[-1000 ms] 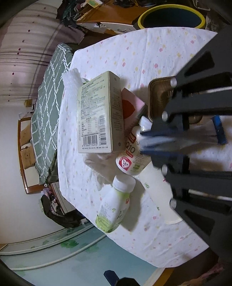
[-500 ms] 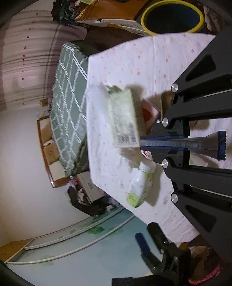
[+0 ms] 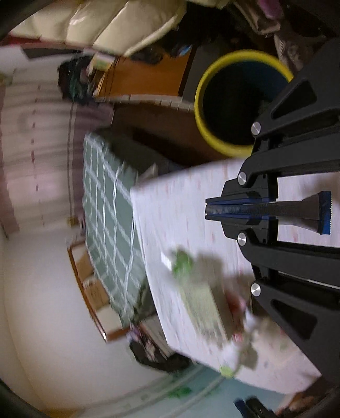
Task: Collect trash
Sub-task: 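Carry the razor with the right tool and drop it into the bin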
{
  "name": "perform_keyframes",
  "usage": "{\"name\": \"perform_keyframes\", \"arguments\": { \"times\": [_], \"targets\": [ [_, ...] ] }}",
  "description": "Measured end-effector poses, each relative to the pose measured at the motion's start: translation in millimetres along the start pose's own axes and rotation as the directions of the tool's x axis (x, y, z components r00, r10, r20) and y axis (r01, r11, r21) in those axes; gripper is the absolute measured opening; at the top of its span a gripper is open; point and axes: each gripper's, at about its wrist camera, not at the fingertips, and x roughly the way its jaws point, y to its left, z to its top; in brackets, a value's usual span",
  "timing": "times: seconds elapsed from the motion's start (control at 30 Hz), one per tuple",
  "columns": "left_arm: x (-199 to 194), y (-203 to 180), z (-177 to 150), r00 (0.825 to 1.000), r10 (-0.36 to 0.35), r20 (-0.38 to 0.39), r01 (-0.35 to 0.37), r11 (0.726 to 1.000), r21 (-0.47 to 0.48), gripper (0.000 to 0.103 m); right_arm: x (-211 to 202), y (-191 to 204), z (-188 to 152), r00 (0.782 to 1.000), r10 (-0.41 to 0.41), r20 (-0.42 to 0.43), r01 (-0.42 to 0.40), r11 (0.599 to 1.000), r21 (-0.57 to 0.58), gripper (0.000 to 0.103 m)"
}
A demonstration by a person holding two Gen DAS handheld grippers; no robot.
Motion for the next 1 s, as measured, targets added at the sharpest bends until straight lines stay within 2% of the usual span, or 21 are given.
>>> {"name": "perform_keyframes", "arguments": {
  "times": [0.23, 0.43, 0.67, 0.77, 1.0],
  "targets": [
    [9, -17, 2, 1.000, -0.011, -0.017, 0.011, 1.000, 0.027, 0.098, 34, -70, -1, 0.988, -0.146, -0.044, 0.150, 0.985, 0.085, 0.006],
    [16, -27, 4, 0.999, -0.013, -0.035, 0.015, 0.999, 0.040, 0.098, 69, -114, -10, 0.974, -0.197, -0.109, 0.211, 0.969, 0.132, 0.006],
    [29, -33, 4, 0.998, -0.019, -0.063, 0.022, 0.999, 0.049, 0.098, 92, -135, -25, 0.960, -0.228, -0.163, 0.254, 0.955, 0.157, 0.008],
    [33, -36, 3, 0.997, -0.022, -0.074, 0.026, 0.998, 0.052, 0.098, 96, -141, -28, 0.952, -0.250, -0.177, 0.278, 0.947, 0.159, 0.016],
    [44, -40, 0, 0.994, -0.032, -0.104, 0.038, 0.998, 0.057, 0.098, 94, -143, -33, 0.946, -0.264, -0.186, 0.295, 0.942, 0.162, 0.026]
  ]
}}
